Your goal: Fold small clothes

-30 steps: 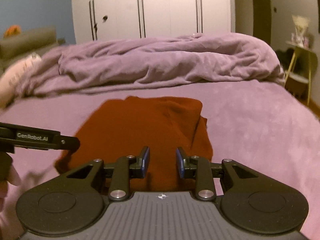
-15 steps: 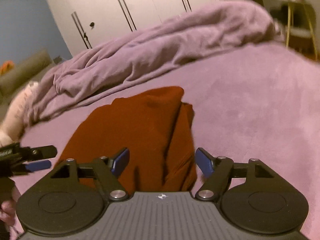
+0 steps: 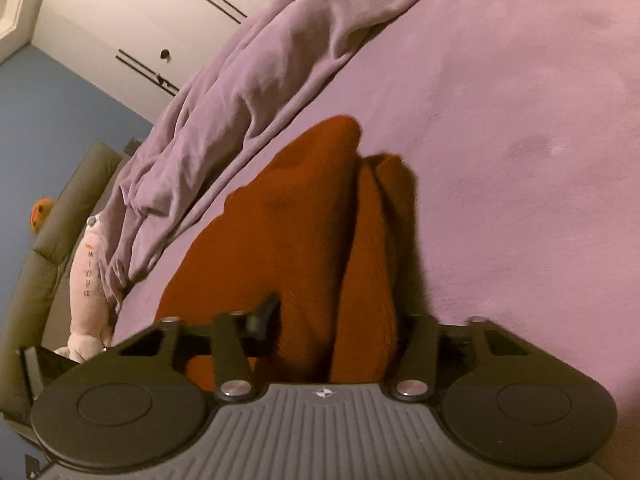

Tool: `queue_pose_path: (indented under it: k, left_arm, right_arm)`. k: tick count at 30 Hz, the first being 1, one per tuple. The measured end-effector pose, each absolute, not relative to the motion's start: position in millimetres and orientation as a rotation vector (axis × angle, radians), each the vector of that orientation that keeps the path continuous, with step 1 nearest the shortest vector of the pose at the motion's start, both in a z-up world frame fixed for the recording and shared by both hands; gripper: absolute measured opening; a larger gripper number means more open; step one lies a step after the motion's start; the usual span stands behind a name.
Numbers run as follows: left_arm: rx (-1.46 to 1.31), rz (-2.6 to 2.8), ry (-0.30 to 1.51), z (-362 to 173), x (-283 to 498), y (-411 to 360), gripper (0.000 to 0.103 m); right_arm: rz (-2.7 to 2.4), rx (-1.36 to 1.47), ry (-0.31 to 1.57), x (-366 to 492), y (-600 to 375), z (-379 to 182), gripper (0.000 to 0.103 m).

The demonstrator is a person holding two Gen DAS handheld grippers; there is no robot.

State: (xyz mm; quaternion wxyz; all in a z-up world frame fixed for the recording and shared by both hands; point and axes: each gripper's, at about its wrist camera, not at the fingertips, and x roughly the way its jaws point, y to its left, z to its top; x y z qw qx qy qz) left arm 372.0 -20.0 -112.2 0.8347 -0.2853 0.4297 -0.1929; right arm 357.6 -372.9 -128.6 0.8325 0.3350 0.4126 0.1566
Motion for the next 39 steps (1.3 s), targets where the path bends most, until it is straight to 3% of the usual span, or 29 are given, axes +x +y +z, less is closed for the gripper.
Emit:
queue_pose_path:
  k: [9,12,14,15,16,19,28,39]
  left_arm:
    - [-0.51,-0.307,0.866,-48.8,314.2,21.4,0.053]
    - [-0.32,-0.143,0.938,-48.7,288.5,23.5,0.065]
    - [-0.187,-0.055,0.918,-45.5,269.4,21.4,0.069]
    - [-0.133,-0.037,0.892,-42.0,261.9,19.7,0.082]
    - [-0.094,-0.014,0.863,-37.9,254.8,19.1,0.09]
    - [-0.037,0.042,0.775,-24.8,246.3,15.3,0.094]
    - [-0.143,0.116,0.74,-30.9,284.6,7.6,0.095]
    - [-0.208,0.174,0.742,-90.1,317.9,5.8,0.097]
  right_arm:
    - [0.514,0.715,0.855,329.7,-326.9,-95.9,0.032]
    - [0.543,0.673,0.893,307.4,-301.7,-101.4,0.037]
    - [0.458,0.583,0.914,291.1,-288.2,-102.4,0.052]
    - [0.417,0.54,0.895,281.7,-284.6,-99.3,0.058]
    - [0.384,0.498,0.857,270.5,-282.5,-92.2,0.057]
    - [0.286,0.327,0.746,247.5,-271.3,-66.5,0.057]
    - [0.252,0.131,0.605,262.2,-225.9,-40.2,0.057]
    - [0.141,0.021,0.559,304.9,-198.9,-88.9,0.063]
